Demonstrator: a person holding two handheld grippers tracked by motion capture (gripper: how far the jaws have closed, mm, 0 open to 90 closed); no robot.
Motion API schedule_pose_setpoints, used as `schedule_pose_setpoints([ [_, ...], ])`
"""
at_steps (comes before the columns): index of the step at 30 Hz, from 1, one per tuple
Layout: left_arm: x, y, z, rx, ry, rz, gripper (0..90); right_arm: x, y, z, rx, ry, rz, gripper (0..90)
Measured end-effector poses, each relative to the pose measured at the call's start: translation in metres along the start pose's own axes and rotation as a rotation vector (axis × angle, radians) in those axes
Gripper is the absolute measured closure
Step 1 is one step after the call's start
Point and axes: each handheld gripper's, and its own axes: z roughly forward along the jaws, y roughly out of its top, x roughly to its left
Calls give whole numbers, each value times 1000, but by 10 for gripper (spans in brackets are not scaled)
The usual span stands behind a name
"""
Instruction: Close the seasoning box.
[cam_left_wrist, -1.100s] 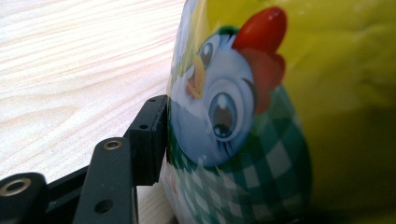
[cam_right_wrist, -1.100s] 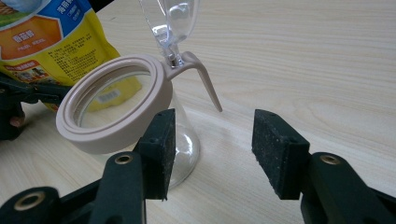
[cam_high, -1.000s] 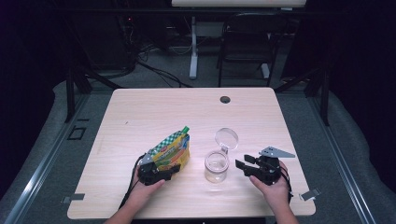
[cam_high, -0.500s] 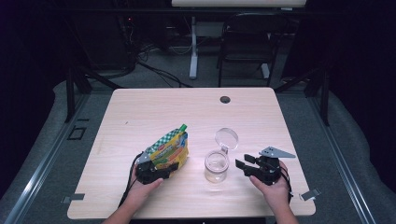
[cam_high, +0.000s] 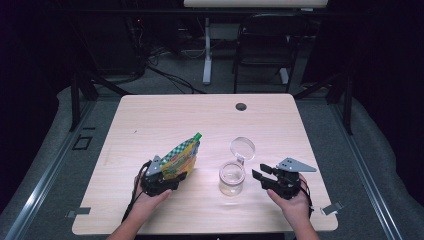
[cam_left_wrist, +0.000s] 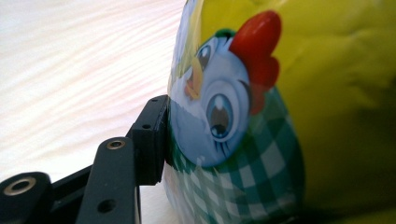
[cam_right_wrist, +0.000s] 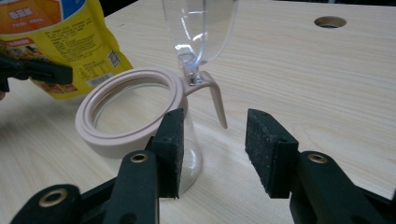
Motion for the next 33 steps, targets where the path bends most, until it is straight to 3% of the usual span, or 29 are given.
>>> schedule_pose_setpoints([
  [7, -5, 3, -5, 19, 70, 80, 482, 9, 3, -2, -26, 7, -59, 551],
  [11, -7, 3, -7, 39, 100, 129, 482, 17, 7, -4, -37, -8, -138, 527],
  [17, -10, 4, -10, 42, 119, 162, 482, 32, 9, -5, -59, -70, -275, 532],
  [25, -12, 3, -10, 66, 159, 214, 482, 34, 7, -4, -42, -83, -279, 615],
  [33, -17, 3, -10, 70, 188, 265, 482, 36, 7, -6, -57, -77, -289, 624],
])
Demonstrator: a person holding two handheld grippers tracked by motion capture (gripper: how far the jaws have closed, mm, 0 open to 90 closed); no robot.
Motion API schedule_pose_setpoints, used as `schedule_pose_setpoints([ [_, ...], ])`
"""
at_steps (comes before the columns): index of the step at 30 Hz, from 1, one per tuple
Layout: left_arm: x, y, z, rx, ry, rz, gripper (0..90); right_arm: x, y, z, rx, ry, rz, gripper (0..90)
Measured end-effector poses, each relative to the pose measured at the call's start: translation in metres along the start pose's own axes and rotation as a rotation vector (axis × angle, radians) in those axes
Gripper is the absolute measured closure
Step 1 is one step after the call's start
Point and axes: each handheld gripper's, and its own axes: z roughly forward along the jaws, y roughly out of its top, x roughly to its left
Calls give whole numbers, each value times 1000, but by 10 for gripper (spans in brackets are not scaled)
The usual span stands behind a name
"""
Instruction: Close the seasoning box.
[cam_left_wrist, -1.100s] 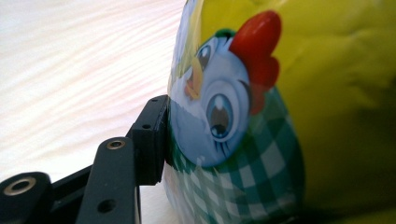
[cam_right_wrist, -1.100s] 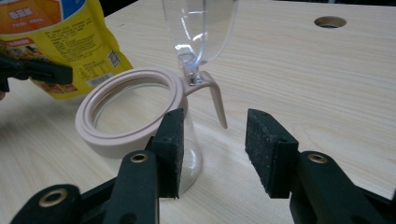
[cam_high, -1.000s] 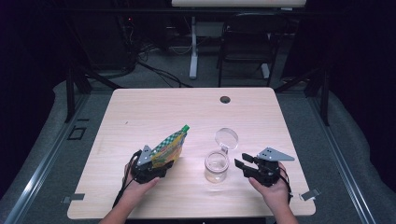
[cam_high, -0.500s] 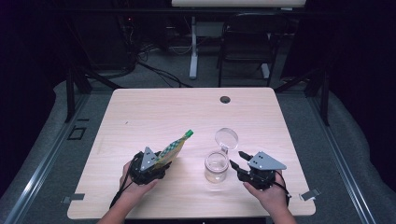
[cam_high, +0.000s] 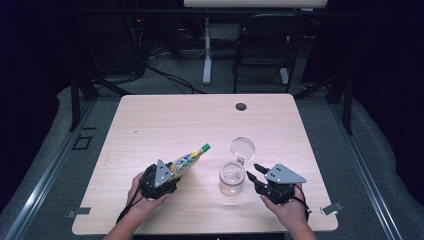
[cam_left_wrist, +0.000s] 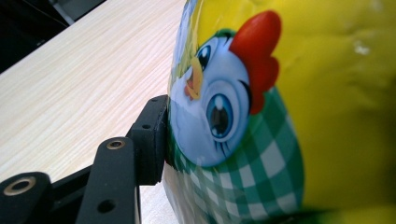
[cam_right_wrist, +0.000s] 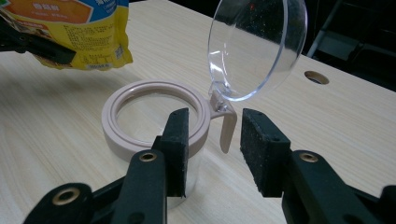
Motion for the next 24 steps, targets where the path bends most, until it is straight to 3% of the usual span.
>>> schedule_pose_setpoints([
  [5, -3, 2, 1, 6, 17, 36, 482, 3, 2, -1, -34, 14, -5, 640],
  [11, -7, 5, -1, 26, 58, 85, 482, 7, 6, -8, -76, -3, -35, 667],
  [24, -22, 10, 3, 70, 108, 207, 482, 30, 13, -5, -60, -49, -210, 686],
])
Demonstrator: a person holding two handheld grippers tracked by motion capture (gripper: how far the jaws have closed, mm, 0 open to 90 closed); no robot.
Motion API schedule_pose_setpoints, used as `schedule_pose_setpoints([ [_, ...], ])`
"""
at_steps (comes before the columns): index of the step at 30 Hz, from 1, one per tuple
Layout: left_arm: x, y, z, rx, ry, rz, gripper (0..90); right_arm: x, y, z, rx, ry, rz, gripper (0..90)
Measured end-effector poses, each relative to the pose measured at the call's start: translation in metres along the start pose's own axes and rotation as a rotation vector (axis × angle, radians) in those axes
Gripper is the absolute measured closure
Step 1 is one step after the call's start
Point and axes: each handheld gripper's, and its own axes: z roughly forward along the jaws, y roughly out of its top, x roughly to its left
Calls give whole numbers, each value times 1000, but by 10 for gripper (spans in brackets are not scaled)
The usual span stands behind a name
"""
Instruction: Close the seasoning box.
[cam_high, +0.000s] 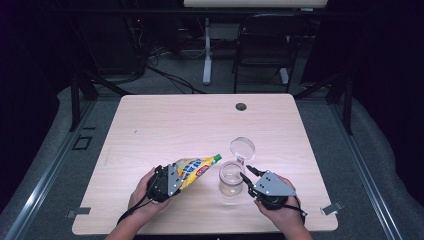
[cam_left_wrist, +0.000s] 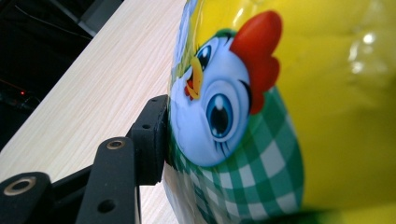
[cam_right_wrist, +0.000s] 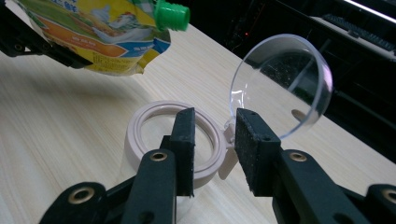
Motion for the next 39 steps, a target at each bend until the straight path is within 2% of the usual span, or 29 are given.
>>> schedule_pose_setpoints([
  [6, -5, 2, 2, 11, 15, 37, 483, 9, 3, 5, 20, -17, -74, 687],
  [9, -6, 2, 2, 19, 16, 56, 483, 10, 4, 8, 30, -15, -90, 691],
  [12, -7, 3, 3, 19, 12, 58, 483, 10, 6, 12, 48, -4, -113, 691],
  [14, -7, 4, 3, 21, 8, 62, 483, 10, 9, 13, 63, 1, -149, 695],
  [18, -9, 7, 4, 24, 8, 68, 483, 7, 15, 14, 69, 2, -188, 714],
  [22, -11, 9, 6, 30, 23, 102, 483, 7, 21, 16, 77, 7, -257, 718],
  [27, -12, 11, 7, 42, 25, 115, 484, 13, 27, 14, 74, -11, -369, 700],
  [29, -12, 11, 7, 44, 26, 117, 483, 15, 29, 15, 73, -14, -399, 696],
  [39, -12, 15, 8, 62, 28, 153, 483, 23, 37, 18, 85, 2, -491, 702],
])
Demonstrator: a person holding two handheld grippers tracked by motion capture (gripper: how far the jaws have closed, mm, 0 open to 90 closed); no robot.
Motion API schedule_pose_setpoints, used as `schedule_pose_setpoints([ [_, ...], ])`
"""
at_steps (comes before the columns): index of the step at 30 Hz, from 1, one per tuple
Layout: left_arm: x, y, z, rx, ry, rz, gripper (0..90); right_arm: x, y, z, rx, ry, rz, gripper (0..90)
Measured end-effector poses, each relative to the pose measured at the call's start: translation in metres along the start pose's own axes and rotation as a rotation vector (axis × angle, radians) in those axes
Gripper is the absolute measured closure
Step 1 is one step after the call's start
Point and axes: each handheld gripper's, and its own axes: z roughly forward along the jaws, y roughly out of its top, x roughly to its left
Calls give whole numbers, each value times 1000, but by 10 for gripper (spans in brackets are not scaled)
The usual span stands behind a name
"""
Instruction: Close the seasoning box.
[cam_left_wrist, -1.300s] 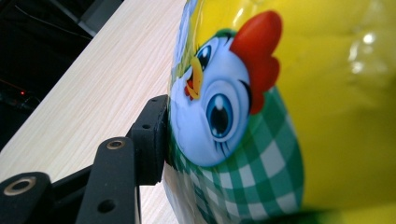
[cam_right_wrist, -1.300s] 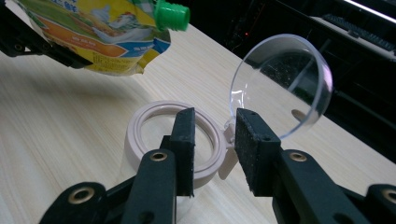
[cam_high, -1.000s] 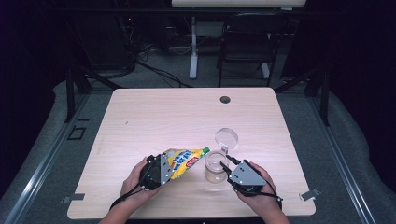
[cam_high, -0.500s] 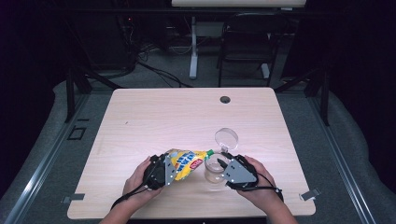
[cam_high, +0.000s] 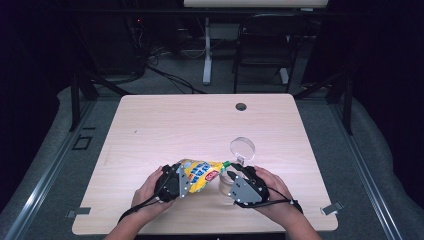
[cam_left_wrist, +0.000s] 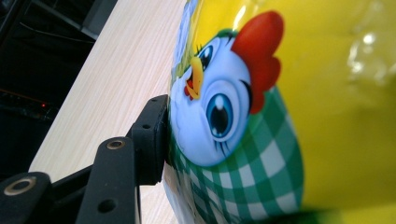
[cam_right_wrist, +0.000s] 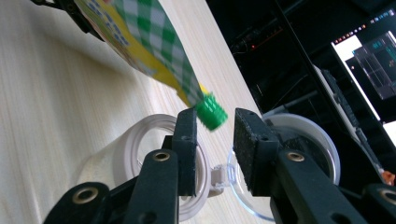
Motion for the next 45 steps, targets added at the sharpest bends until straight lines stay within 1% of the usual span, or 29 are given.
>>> schedule_pose_setpoints([
  [1, -1, 0, 0, 2, 0, 0, 483, 1, 1, 1, -1, 2, -9, 702],
  [2, -2, 1, 0, 1, 7, 9, 483, 2, 2, 1, -4, 2, -11, 702],
  [5, -2, 2, 1, 1, 9, 13, 484, 4, 3, 4, -1, 9, -45, 708],
  [7, -2, 3, 0, 10, 7, 22, 484, 6, 2, 5, 5, 15, -45, 710],
  [8, -1, 3, 0, 8, 11, 31, 483, 6, 2, 5, 4, 18, -45, 716],
  [11, -1, 4, 0, 9, 15, 41, 484, 7, 2, 5, 4, 21, -48, 729],
  [12, -1, 4, 0, 3, 14, 35, 484, 6, 2, 5, 19, 20, -64, 729],
  [13, 0, 4, 0, 9, 15, 44, 484, 6, 2, 5, 20, 18, -67, 723],
  [14, -1, 4, 0, 0, 19, 37, 484, 6, 1, 6, 28, 15, -74, 717],
  [16, 0, 5, -1, 0, 16, 35, 484, 6, 0, 8, 29, 2, -82, 685],
  [18, 1, 5, -2, 7, 18, 45, 484, 6, -2, 10, 26, -16, -107, 655],
  [20, 0, 5, -3, 5, 21, 45, 484, 7, -3, 12, 21, -27, -112, 655],
  [22, 1, 5, -3, 2, 21, 45, 484, 8, -4, 13, 29, -38, -141, 653],
  [23, 1, 5, -3, -3, 18, 39, 484, 9, -4, 14, 36, -45, -157, 655],
  [26, 1, 5, -4, 6, 17, 52, 484, 12, -5, 17, 36, -57, -185, 655],
  [28, 1, 5, -3, 4, 19, 52, 484, 13, -5, 18, 32, -59, -189, 655],
  [29, 1, 5, -3, 5, 18, 52, 484, 12, -4, 18, 42, -60, -203, 655],
  [32, 1, 5, -3, 5, 19, 59, 484, 14, -4, 20, 36, -62, -212, 652],
  [36, 0, 6, -3, 6, 16, 65, 484, 16, -3, 21, 44, -71, -254, 648],
  [38, 1, 6, -3, 11, 11, 75, 484, 18, -2, 21, 50, -74, -280, 653],
  [40, 1, 7, -4, 15, 16, 86, 484, 19, -2, 22, 48, -77, -298, 658],
  [41, 1, 7, -4, 16, 16, 88, 484, 20, -2, 22, 55, -80, -315, 663],
  [45, 1, 8, -4, 16, 20, 94, 485, 21, -1, 23, 59, -81, -338, 682],
])
